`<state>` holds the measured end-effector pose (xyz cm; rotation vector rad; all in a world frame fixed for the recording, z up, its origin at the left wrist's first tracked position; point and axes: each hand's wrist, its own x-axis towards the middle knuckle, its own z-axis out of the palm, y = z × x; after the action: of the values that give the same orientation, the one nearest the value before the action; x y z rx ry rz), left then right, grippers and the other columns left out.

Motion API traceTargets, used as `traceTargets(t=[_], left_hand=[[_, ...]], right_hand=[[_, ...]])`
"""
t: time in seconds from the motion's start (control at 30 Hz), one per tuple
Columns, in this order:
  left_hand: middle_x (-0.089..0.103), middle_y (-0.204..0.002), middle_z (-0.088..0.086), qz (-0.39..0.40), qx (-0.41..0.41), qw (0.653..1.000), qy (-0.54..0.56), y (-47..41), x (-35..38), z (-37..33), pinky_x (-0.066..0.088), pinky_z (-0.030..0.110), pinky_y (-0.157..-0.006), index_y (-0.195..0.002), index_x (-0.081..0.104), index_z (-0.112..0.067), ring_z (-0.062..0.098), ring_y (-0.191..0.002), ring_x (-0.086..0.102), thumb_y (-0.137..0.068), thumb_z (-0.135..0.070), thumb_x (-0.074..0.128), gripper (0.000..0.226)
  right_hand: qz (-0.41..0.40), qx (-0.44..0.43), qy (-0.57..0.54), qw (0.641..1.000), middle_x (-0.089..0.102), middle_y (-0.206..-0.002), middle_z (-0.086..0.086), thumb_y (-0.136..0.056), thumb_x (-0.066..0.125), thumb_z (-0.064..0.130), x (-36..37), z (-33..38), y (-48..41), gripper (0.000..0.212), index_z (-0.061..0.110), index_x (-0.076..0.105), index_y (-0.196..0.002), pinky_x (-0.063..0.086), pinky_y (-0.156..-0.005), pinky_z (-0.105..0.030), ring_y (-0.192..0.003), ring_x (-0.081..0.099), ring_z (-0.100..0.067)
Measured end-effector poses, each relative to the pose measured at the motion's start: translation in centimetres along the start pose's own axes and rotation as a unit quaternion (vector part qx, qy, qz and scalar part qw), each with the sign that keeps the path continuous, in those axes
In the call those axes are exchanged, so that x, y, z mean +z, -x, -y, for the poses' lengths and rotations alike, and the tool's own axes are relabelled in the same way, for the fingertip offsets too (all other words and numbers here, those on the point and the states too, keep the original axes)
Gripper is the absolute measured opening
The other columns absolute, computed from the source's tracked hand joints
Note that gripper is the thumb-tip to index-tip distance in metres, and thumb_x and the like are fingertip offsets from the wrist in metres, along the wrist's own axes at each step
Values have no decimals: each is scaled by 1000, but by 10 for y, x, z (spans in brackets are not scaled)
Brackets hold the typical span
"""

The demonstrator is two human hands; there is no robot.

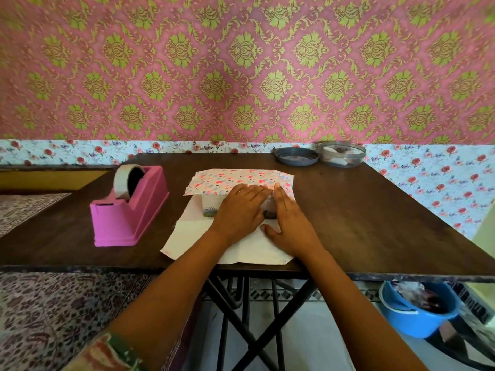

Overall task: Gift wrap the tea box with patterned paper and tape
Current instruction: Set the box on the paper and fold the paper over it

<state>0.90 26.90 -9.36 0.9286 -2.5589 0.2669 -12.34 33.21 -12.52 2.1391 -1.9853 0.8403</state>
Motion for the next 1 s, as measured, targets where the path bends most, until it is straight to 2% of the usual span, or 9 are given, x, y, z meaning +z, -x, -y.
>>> traceTargets(t=[0.17, 0.33, 0.43, 0.5, 0.6, 0.7, 0.8, 0.9, 1.0], left_hand=[[29, -152, -3, 25, -28, 997, -73, -8, -2, 0, 11, 40, -115, -145, 24, -29, 18, -139, 26, -93, -46, 41, 58], [20, -155, 2, 111, -73, 985, -112, -25, -18, 15, 8, 52, -113, -145, 21, -35, 27, -142, 16, -81, -69, 45, 76], [24, -154, 1, 129, -91, 982, -103, -24, -30, 44, 15, 49, -113, -145, 25, -32, 25, -141, 21, -82, -62, 52, 75], [31, -151, -2, 142, -83, 985, -60, -19, -38, 62, 25, 42, -111, -144, 29, -32, 22, -138, 29, -83, -56, 55, 71], [34, -150, -5, 145, -77, 986, 4, -12, -38, 75, 30, 33, -108, -143, 31, -34, 19, -137, 33, -86, -49, 57, 64], [32, -151, -4, 138, -84, 987, -10, -12, -33, 74, 31, 36, -109, -144, 29, -34, 21, -137, 32, -89, -48, 53, 62], [33, -150, -3, 128, -92, 987, -34, -12, -33, 70, 33, 37, -107, -145, 27, -34, 23, -136, 34, -91, -49, 49, 60], [36, -149, -3, 121, -84, 987, -66, -11, -34, 67, 38, 35, -103, -144, 27, -35, 23, -134, 38, -90, -51, 48, 60], [38, -148, 0, 115, -95, 987, -65, -12, -34, 63, 39, 36, -102, -144, 29, -33, 24, -132, 40, -90, -51, 49, 61]], right_hand=[[0, 4, -1, 1000, 0, -158, -7, -92, 53, 36, -2, 3, 1, 83, 7, -2, -148, 3, -113, -19, -145, 5, -17], [14, 7, 14, 1000, -5, -157, -6, -92, 51, 37, -3, 3, 3, 85, 7, -6, -147, -1, -111, -17, -146, 1, -17], [19, 12, 18, 1000, -7, -158, -4, -92, 51, 38, -4, 2, 3, 86, 9, -7, -148, 0, -111, -17, -145, -1, -15], [20, 9, 19, 1000, -7, -158, -3, -92, 51, 38, -3, 1, 2, 86, 10, -6, -148, -2, -110, -16, -145, -1, -14], [40, 13, 19, 999, -7, -158, -2, -92, 51, 39, -7, 1, 2, 85, 11, -7, -148, -2, -112, -18, -145, -1, -14], [77, 43, 63, 994, -11, -157, -4, -92, 46, 46, -17, 7, 0, 85, 13, -9, -148, -4, -115, -25, -146, -5, -17], [82, 44, 88, 992, -16, -156, -6, -92, 30, 59, -15, 36, 4, 81, 17, -10, -148, -9, -115, -35, -144, -13, -23], [172, 0, 26, 985, -3, -158, -2, -93, 21, 61, -1, 74, 17, 72, 22, 1, -150, -8, -114, -31, -145, -5, -16], [244, 28, 23, 969, 6, -158, 1, -94, 16, 60, 9, 85, 25, 67, 24, 13, -150, 0, -117, -35, -145, 5, -12]])
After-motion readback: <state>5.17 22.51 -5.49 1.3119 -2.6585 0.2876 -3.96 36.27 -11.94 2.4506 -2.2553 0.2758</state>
